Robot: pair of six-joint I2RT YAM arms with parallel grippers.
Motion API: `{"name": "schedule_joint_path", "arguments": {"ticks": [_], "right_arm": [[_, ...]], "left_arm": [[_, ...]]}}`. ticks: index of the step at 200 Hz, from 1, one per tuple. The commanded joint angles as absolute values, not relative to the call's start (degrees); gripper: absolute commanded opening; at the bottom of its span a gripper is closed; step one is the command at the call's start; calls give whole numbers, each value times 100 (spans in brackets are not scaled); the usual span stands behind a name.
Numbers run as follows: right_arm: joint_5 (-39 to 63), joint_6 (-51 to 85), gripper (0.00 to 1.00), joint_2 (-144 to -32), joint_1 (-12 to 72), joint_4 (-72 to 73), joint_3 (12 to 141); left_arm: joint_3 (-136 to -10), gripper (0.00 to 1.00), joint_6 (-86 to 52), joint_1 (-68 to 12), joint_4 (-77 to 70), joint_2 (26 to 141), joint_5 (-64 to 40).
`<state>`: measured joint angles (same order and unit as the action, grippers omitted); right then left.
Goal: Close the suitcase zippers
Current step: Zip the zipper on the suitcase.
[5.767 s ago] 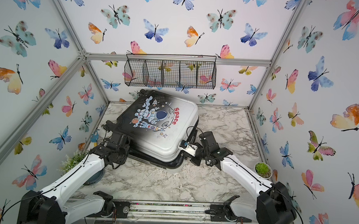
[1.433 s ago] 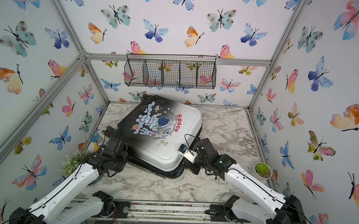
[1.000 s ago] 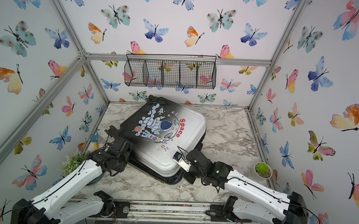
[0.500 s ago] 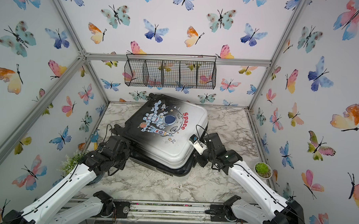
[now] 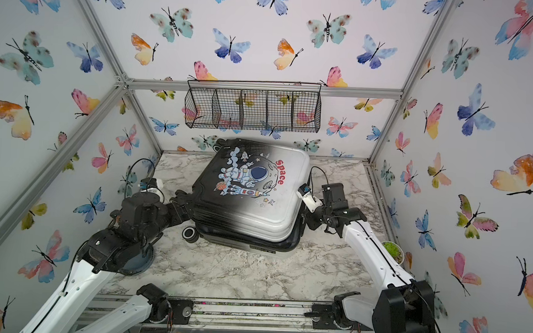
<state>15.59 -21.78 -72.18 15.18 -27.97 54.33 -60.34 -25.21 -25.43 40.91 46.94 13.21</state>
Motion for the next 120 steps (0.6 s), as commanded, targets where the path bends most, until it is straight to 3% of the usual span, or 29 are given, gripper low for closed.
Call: {"name": "schedule_joint_path", "arguments": {"ticks": [1,37,63,92,120], "right_arm": [[1515,-2307,4,-7374,1193,-2029,5786],[1434,-2384,4,-7862,1031,-2045,6192],[1431,-2439,4,-8238,1007,-2074,6528],[1522,-2516,4,-8631,967,-2127,6883],[1398,-2652,4,-8771,949,-2153,6902]], "left_arm": [[-6657,90,254,-1856,4338,5502,370],[-7742,90,1640,-740,5573,6666,-941],[-7716,93,2843,-658,6029,6684,-1046],[-7624,93,3820,-396,6073,6737,-1941],[-7370,94,4409,-351,5807,7049,-1376]]}}
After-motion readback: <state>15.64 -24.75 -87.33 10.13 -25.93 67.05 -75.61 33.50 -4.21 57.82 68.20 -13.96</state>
